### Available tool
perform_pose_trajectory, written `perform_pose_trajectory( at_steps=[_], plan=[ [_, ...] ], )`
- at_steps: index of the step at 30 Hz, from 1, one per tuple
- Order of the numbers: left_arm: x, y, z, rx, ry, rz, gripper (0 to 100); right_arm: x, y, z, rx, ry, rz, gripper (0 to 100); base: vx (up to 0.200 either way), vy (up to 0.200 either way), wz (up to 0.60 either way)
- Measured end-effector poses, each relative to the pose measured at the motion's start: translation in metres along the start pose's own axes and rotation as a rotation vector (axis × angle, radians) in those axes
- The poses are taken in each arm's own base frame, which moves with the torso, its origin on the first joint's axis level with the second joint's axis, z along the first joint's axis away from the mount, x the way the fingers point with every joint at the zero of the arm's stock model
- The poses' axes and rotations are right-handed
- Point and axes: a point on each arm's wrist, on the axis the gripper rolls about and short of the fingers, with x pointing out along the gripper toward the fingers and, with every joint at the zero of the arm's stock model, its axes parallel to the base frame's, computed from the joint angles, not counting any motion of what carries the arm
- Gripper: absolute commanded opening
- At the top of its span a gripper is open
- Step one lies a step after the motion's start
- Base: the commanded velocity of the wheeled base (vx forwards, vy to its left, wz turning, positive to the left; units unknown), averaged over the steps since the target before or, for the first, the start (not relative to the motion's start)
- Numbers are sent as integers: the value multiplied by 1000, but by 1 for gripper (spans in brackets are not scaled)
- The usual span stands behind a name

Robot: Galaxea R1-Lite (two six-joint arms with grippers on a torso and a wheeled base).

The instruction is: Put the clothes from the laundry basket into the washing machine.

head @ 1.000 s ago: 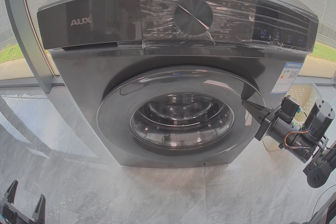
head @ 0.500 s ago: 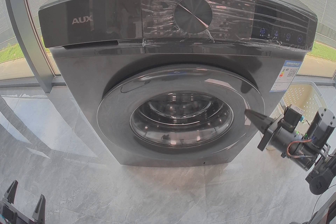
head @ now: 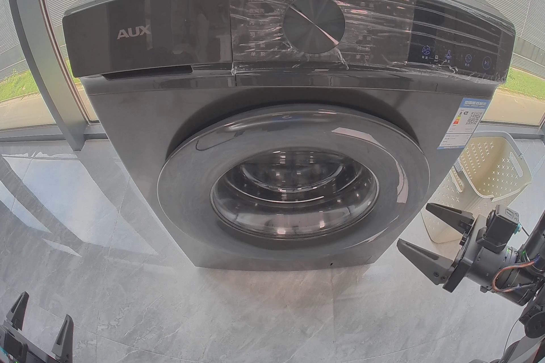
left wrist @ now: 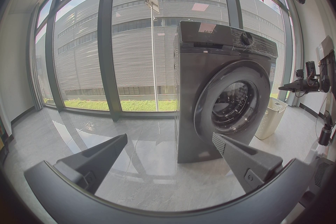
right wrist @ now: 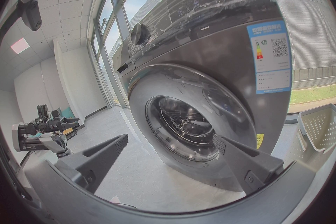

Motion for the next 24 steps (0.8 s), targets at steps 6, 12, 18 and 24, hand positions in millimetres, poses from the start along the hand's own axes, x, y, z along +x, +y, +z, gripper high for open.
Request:
perform_pose_trajectory(
  at_steps=[6, 12, 18, 24],
  plan=[
    [0, 0, 0, -1, 0, 0, 100, -16, 2, 4, -9, 28, -13, 100, 0, 0, 0],
    [0, 0, 0, -2, 0, -1, 100, -36, -4, 8, -49, 44, -108, 100, 0, 0, 0],
    [0, 0, 0, -2, 0, -2, 100, -66, -10, 15, -84, 25, -237, 100, 0, 0, 0],
    [0, 0, 0, -3, 0, -2, 100, -100, -2, 18, -115, -27, -312, 100, 0, 0, 0]
  ],
)
